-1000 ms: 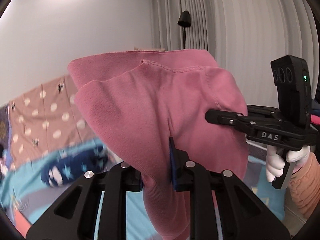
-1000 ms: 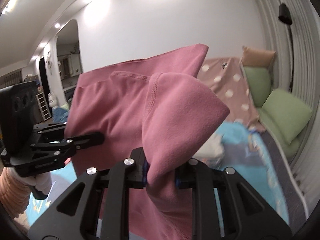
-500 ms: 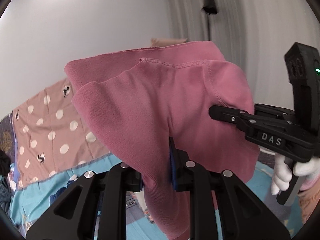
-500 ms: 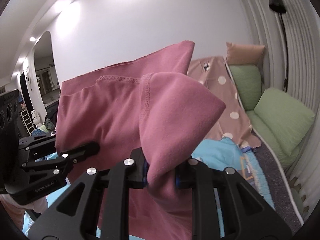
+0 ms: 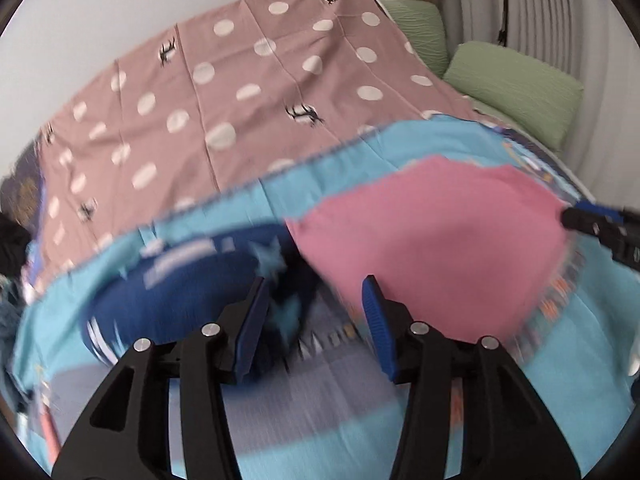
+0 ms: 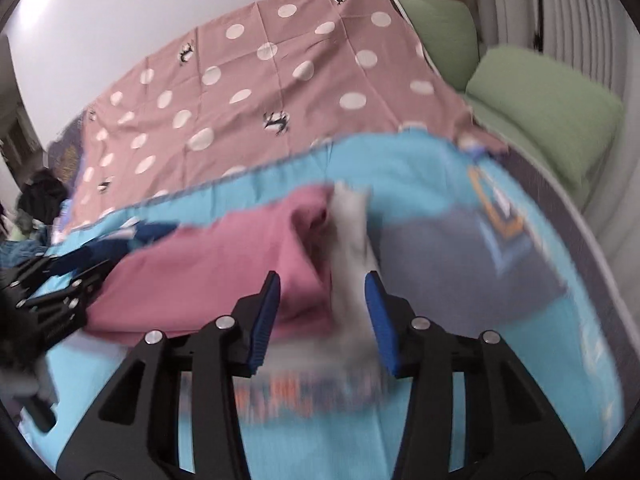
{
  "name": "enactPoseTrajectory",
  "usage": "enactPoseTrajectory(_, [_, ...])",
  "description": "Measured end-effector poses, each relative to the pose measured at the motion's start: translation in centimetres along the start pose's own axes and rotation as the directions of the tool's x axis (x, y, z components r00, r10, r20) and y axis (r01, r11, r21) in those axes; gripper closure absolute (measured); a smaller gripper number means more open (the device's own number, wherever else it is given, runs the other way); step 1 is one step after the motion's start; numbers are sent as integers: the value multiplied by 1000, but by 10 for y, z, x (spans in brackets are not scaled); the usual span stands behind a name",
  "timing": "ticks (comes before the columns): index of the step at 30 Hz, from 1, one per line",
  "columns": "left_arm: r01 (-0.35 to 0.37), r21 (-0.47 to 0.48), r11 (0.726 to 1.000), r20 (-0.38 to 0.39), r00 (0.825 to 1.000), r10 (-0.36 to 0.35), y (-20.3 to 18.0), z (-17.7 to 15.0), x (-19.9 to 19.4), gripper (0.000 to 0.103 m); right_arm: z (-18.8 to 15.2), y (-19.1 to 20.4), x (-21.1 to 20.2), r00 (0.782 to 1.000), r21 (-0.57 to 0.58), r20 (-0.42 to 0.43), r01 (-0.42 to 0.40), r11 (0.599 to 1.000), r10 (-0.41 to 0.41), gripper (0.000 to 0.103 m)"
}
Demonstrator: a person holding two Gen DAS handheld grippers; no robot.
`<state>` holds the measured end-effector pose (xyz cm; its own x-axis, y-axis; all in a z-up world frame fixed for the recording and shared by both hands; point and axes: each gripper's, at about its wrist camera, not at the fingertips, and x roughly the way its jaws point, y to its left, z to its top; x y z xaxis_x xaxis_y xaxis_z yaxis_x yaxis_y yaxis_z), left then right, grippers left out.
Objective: Fold small clothes
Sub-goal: 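Place the folded pink shirt on the clothes stack and open both tools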
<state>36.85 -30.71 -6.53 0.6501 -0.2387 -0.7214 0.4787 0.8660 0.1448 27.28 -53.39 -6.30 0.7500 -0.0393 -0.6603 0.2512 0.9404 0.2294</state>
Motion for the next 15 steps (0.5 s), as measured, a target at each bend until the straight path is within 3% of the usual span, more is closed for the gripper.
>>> enactPoseTrajectory(2, [47, -22, 999, 15, 999, -47, 3, -21, -17, 43, -32, 2, -32, 999, -23, 38, 2, 1000, -1, 57])
enactPoseTrajectory(4, [103, -48, 994, 70, 993, -99, -4, -48, -51, 38, -60, 15, -73, 995, -87, 97, 43, 995, -35, 48])
enactPoseTrajectory(6, [134, -52, 990, 136, 983, -126, -15, -73, -92, 22, -88, 28, -121, 980, -136, 186, 97, 986, -71, 23])
enactPoseTrajectory(8, [149, -62, 987, 198, 971, -134, -24, -91, -129, 12, -112, 36, -172, 957, -102, 277, 117, 988, -85, 12])
enactPoseTrajectory(11, [196, -58, 979, 280, 944, -173, -38, -114, -183, 5, -131, 43, -226, 941, -15, 335, 47, 999, -39, 7])
enactPoseTrajectory(13, [177, -65, 982, 337, 930, -145, -47, -130, -217, 2, -140, 51, -256, 938, 5, 348, 2, 1000, -4, 5])
enactPoseTrajectory(15, [173, -87, 981, 381, 916, -128, -54, -146, -248, 2, -147, 65, -287, 923, 3, 383, 18, 1000, -18, 2])
